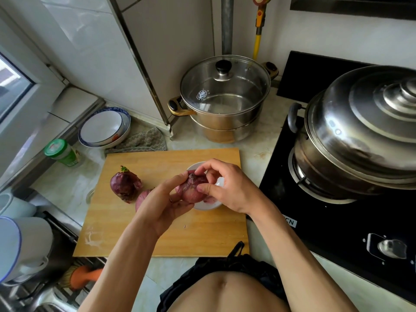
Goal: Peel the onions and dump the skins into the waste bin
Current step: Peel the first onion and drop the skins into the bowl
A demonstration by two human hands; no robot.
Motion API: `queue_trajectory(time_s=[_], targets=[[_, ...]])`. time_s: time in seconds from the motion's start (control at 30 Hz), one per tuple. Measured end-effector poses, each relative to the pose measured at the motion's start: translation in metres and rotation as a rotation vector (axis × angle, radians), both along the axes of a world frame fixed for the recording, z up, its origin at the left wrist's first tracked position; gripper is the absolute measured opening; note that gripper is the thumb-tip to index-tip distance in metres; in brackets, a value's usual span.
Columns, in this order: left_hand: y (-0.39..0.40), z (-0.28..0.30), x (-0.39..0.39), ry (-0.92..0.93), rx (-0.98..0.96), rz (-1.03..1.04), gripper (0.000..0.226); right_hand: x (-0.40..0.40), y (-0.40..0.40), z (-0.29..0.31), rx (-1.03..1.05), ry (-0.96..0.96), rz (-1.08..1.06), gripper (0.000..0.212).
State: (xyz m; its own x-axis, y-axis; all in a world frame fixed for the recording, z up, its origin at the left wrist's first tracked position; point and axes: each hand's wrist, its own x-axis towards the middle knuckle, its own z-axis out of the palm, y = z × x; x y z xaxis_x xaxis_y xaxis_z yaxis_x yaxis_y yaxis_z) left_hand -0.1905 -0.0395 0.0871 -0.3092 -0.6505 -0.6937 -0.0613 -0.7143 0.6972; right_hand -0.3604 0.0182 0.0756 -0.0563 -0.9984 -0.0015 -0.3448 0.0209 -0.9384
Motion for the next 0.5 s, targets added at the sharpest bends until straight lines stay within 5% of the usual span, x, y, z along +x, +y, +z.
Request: queue_trajectory(time_s=[0.5], targets=[[0.0, 0.0, 0.0, 0.01, 0.015, 0.078, 0.027, -0.004, -0.005, -0.024, -0.217, -0.025, -0.171, 0.009]])
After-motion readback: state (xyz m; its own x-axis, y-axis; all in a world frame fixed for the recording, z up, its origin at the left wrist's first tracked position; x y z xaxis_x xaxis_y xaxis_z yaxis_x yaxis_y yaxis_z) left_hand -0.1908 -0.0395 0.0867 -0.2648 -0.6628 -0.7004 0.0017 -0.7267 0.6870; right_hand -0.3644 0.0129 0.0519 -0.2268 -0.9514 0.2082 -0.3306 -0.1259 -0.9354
